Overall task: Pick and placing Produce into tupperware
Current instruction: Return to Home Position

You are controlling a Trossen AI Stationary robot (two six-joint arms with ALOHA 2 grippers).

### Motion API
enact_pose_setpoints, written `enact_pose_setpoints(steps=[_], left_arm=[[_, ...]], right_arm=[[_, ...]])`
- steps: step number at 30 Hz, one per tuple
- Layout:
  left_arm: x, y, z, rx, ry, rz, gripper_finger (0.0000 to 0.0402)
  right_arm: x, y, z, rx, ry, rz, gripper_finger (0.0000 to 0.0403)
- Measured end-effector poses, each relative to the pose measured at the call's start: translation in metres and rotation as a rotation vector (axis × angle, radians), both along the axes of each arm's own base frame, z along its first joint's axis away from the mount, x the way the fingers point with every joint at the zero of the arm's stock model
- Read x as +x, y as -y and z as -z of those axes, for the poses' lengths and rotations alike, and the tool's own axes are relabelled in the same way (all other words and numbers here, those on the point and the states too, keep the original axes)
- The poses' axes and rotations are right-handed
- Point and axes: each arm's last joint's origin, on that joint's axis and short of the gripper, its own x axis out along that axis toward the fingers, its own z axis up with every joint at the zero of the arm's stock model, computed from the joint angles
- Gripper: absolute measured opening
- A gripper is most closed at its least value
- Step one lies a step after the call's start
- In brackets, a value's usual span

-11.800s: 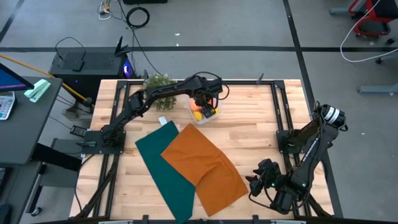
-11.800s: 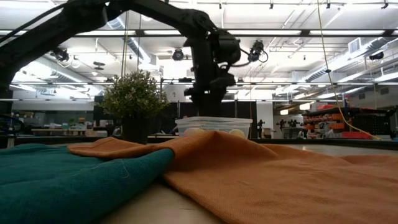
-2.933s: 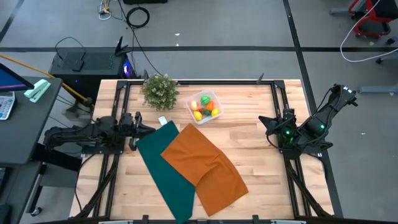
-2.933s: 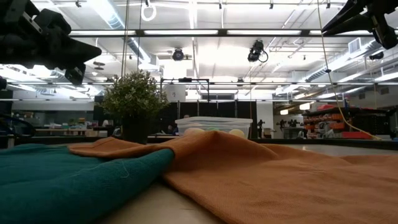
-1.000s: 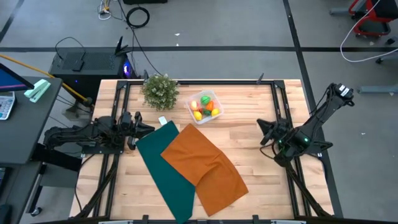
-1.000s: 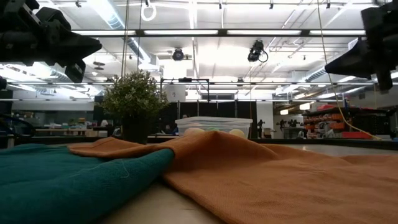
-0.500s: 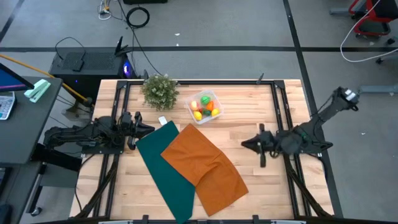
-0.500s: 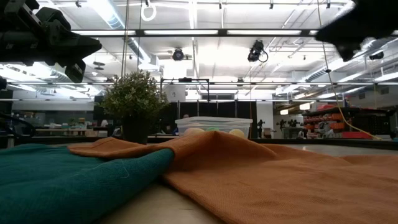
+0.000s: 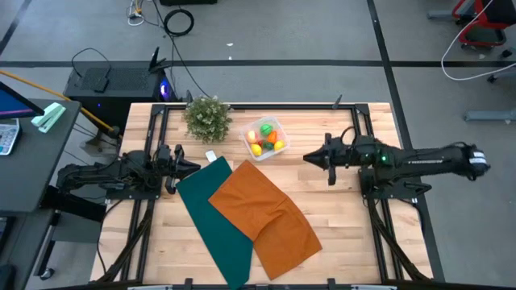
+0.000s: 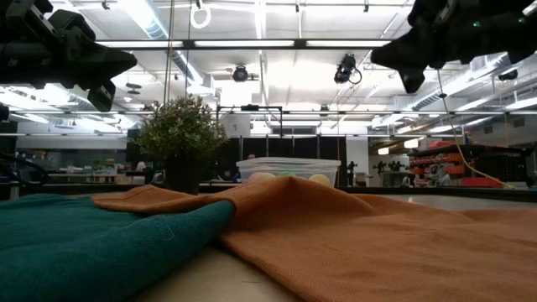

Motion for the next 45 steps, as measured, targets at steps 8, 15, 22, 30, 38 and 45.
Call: enact_pose_setpoints(steps=[8,15,22,30,38,45], left_arm=[[0.0,0.0,0.0,0.0,0.0,0.0,0.0036],[0.0,0.0,0.0,0.0,0.0,0.0,0.0026],[0.0,0.0,0.0,0.0,0.0,0.0,0.0029],[0.0,0.0,0.0,0.0,-0.001,0.0,0.0038],[0.0,0.0,0.0,0.0,0.0,0.0,0.0027],[0.0,0.0,0.0,0.0,0.0,0.0,0.0031]], right_arm=[[-0.032,0.007,-0.022,0.01,0.153,0.063,0.0],[-0.065,0.003,-0.028,0.02,0.224,0.132,0.0],[-0.092,-0.001,-0.033,0.034,0.33,0.171,0.0],[-0.101,-0.002,-0.028,0.044,0.328,0.191,0.0],[-0.081,0.001,0.008,0.148,0.526,0.147,0.0],[-0.076,0.002,0.025,0.209,0.553,0.141,0.0]])
